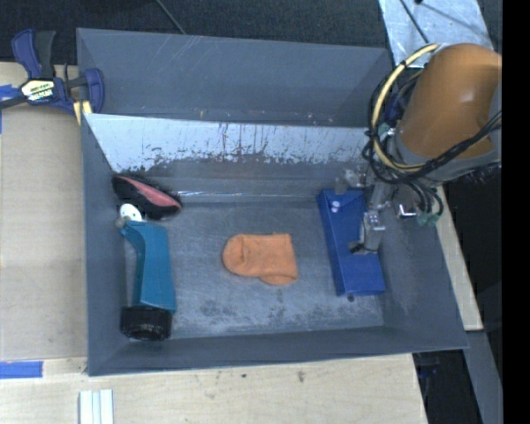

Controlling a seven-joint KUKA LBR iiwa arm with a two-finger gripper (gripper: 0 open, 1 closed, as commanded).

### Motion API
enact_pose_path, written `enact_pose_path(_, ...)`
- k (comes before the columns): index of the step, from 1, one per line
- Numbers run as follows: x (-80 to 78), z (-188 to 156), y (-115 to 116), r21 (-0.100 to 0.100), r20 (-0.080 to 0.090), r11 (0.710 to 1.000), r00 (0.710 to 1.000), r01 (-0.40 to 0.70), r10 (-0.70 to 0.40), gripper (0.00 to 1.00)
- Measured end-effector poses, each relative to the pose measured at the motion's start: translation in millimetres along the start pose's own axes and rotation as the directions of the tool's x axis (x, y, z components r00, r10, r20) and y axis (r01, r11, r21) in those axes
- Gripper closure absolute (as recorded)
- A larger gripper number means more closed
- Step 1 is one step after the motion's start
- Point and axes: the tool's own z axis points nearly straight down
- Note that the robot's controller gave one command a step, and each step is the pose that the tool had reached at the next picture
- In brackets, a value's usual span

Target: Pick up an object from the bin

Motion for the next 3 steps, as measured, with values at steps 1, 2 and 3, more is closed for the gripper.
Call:
enact_pose_path(1, -10.0, -10.5, 17.1, -0.005, -0.001, 0.999, 0.999, -0.04, 0.04, 0.0)
enact_pose_path(2, -28.4, -2.7, 59.4, -0.002, 0.0, 1.0, 1.0, 0.013, -0.013, 1.0)
enact_pose_path(3, -28.4, -2.7, 59.2, -0.002, 0.0, 1.0, 1.0, 0.013, -0.013, 0.0)
